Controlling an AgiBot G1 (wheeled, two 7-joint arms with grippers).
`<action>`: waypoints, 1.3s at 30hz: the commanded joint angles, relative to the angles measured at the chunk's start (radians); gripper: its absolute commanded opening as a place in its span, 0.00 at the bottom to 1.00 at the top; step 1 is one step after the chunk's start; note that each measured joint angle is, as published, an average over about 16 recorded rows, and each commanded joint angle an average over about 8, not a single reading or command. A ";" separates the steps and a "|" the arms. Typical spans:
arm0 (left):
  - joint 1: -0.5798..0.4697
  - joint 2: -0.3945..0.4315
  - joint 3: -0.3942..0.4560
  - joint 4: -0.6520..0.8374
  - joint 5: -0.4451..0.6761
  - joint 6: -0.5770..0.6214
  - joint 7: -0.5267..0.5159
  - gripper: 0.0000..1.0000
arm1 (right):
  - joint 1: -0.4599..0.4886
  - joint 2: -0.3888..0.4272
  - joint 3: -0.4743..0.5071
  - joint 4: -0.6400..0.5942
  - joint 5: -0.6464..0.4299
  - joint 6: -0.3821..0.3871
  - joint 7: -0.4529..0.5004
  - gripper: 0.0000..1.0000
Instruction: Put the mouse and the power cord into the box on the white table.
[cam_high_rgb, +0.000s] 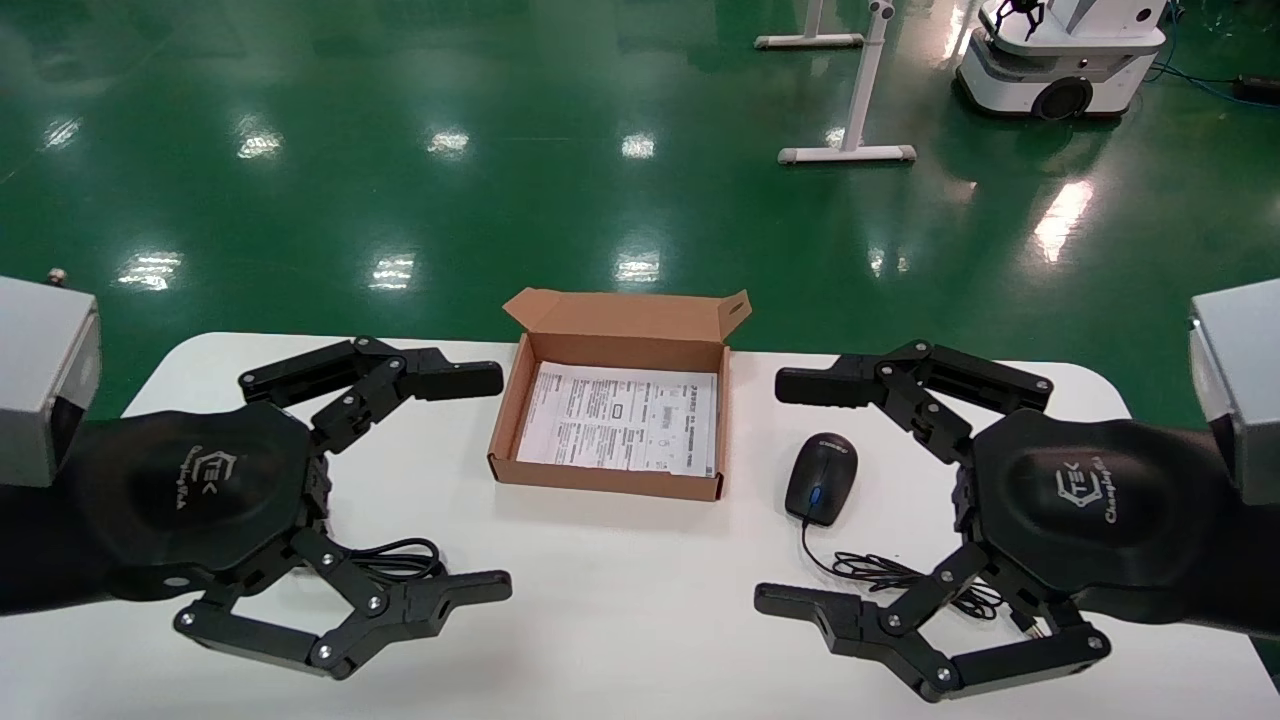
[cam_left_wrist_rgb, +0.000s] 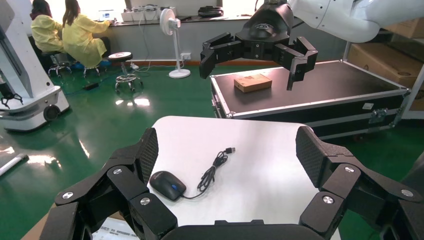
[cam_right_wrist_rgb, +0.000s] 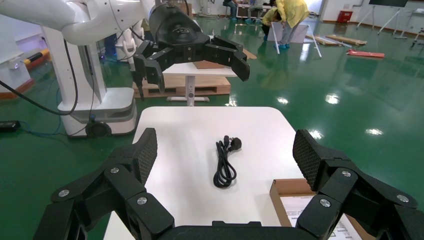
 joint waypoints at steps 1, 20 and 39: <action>0.000 0.000 0.000 0.000 0.000 0.000 0.000 1.00 | 0.000 0.000 0.000 0.000 0.000 0.000 0.000 1.00; -0.001 -0.002 0.001 -0.004 0.003 0.004 0.002 1.00 | 0.000 0.000 0.000 0.000 -0.001 0.000 -0.001 1.00; -0.370 0.015 0.374 0.051 0.469 0.094 0.165 1.00 | 0.175 0.020 -0.171 -0.266 -0.347 -0.084 -0.351 1.00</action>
